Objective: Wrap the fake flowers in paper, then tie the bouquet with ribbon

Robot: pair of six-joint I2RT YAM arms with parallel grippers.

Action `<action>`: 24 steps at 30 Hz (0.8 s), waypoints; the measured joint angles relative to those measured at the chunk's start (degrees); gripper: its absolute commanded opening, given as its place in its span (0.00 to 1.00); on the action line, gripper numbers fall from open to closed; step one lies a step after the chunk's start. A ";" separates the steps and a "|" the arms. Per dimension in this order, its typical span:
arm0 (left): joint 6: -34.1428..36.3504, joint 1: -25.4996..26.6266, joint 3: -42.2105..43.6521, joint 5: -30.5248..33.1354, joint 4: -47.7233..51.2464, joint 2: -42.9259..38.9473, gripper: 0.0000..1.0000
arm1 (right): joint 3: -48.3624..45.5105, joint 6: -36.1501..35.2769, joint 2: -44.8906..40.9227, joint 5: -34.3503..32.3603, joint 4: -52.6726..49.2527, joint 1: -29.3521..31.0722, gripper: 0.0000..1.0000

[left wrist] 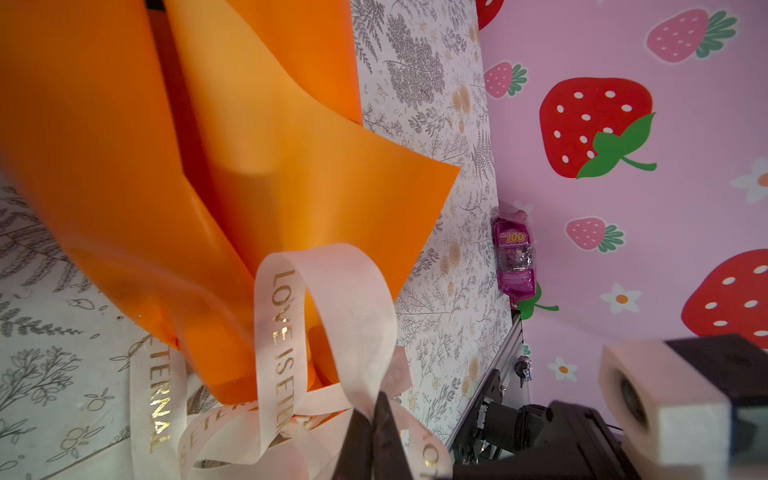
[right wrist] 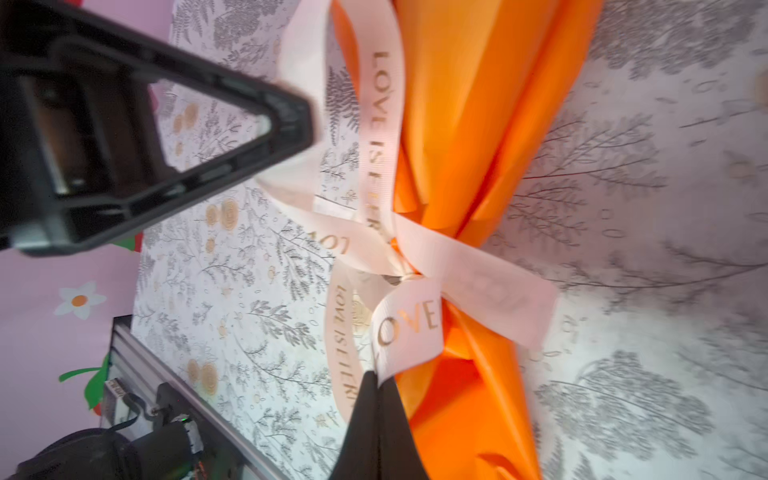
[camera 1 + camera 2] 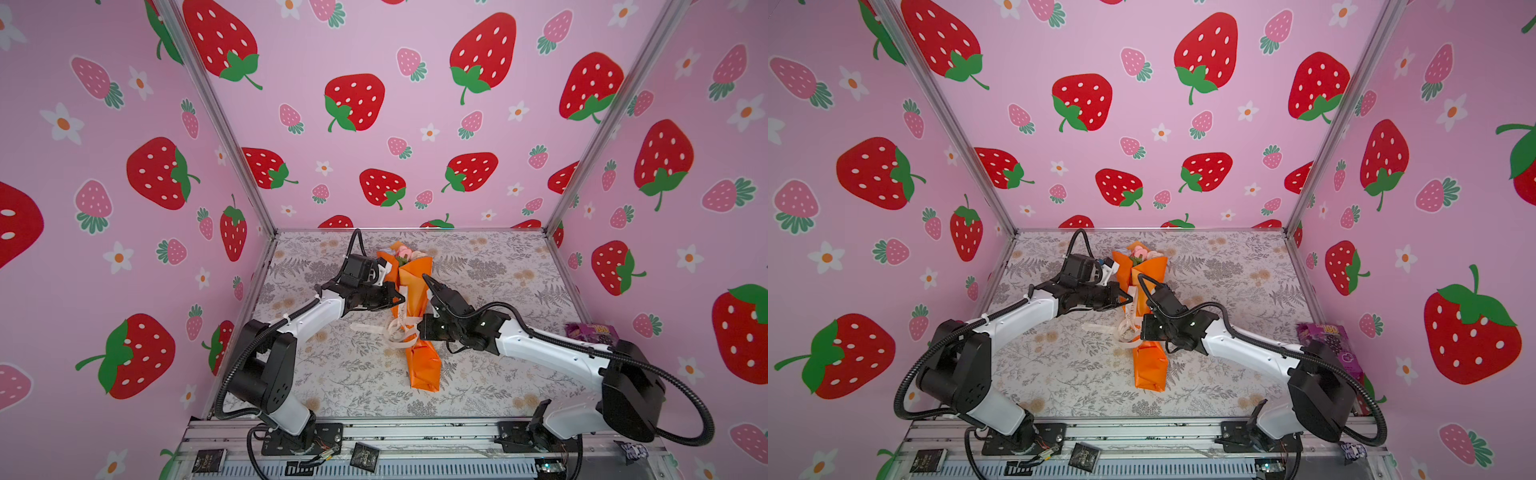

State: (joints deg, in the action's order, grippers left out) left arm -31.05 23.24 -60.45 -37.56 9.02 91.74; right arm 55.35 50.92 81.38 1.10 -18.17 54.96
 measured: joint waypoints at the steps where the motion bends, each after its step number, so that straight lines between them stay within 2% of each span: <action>1: 0.11 0.02 0.02 -0.04 0.00 -0.09 0.00 | 0.46 -1.03 -0.17 -0.74 -2.56 -0.94 0.00; 7: 1.22 0.50 0.28 -0.39 0.04 -0.11 0.00 | 2.54 -4.02 -1.77 -8.33 -15.26 -4.94 0.01; 12: 2.03 1.27 0.92 -0.42 0.37 -0.11 0.00 | 2.69 -5.60 -2.82 -14.23 -19.98 -6.27 0.03; 15: 2.43 1.51 0.96 -0.44 0.81 -0.11 0.00 | 2.73 -6.75 -1.68 -17.57 -21.81 -7.72 0.14; 18: 2.78 1.55 0.96 -0.42 1.51 -0.11 0.00 | 2.69 -7.56 0.44 -18.23 -22.25 -9.42 0.20; 19: 2.86 1.55 0.96 -0.42 1.70 -0.11 0.00 | 2.40 -7.63 0.66 -17.86 -21.90 -9.84 0.20; 20: 2.99 1.57 0.96 -0.42 1.86 -0.11 0.00 | 1.75 -7.54 0.48 -17.22 -21.27 -10.25 0.24; 22: 3.26 1.57 0.96 -0.44 2.19 -0.11 0.00 | -0.96 -6.75 -1.25 -14.80 -18.34 -10.75 0.39; 24: 3.45 1.57 0.96 -0.44 2.45 -0.11 0.00 | -4.57 -5.03 -4.09 -11.89 -15.02 -11.17 0.41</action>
State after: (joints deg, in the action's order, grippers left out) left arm -27.59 24.82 -59.48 -38.00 11.46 91.64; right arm 50.78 45.89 77.30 -10.79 -33.19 43.79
